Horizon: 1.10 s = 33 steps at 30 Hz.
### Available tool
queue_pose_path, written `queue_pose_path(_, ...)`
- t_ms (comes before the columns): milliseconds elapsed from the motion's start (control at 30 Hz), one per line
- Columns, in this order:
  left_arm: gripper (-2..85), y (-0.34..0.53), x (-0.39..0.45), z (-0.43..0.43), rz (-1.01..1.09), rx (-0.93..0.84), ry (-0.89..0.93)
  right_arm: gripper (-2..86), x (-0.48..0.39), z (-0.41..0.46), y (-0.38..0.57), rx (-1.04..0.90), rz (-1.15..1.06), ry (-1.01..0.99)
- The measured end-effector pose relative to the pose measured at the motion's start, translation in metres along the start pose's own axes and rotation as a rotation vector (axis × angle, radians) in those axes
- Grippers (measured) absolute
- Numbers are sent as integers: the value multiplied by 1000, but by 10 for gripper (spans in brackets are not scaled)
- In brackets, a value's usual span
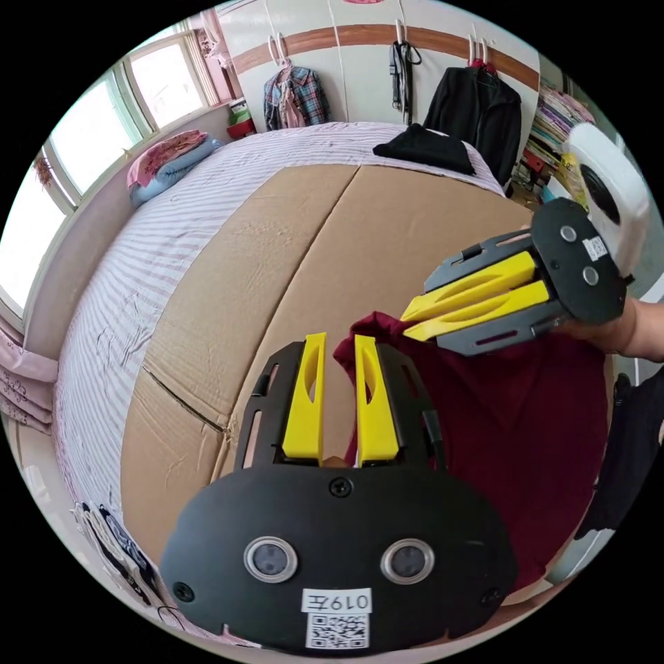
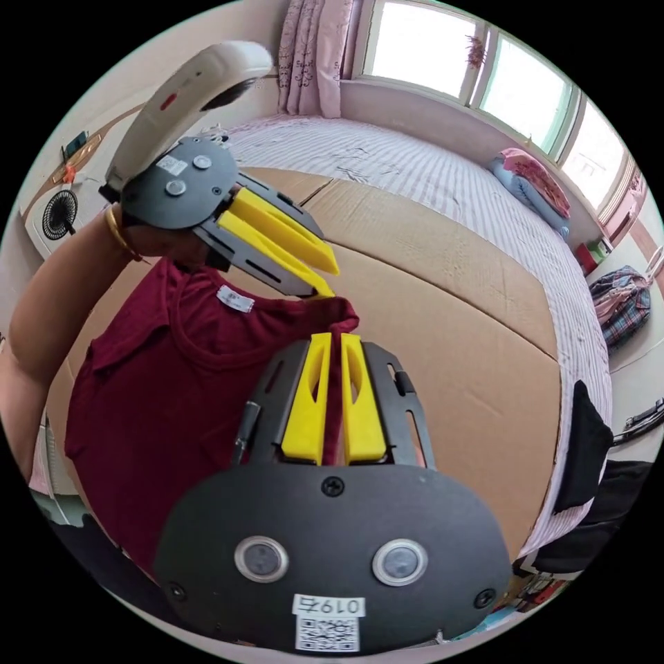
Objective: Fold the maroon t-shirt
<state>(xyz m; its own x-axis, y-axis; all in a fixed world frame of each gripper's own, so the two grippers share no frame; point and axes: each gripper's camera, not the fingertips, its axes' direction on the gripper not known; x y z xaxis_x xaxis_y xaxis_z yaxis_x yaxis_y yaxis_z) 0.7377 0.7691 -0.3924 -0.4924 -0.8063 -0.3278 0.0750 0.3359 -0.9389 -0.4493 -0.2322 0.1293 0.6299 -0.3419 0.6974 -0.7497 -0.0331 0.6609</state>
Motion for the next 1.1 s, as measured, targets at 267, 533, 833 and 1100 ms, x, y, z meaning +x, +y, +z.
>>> queue_pose_path(267, 67, -2, 10, -7, 133, 13, 5, 11, 5, -9, 11, 68, 24, -43)
queue_pose_path(533, 64, -13, 15, 10, 177, -53, -49, 10, 1, -11, 7, 75, -6, -26)
queue_pose_path(833, 65, -8, 3, 30, 99, -119, -63, 15, -12, 6, -9, 26, -114, 45)
queue_pose_path(1100, 59, 12, -37, 36, -105, -125, 173, 63, 6, 23, -25, 5, -113, 14)
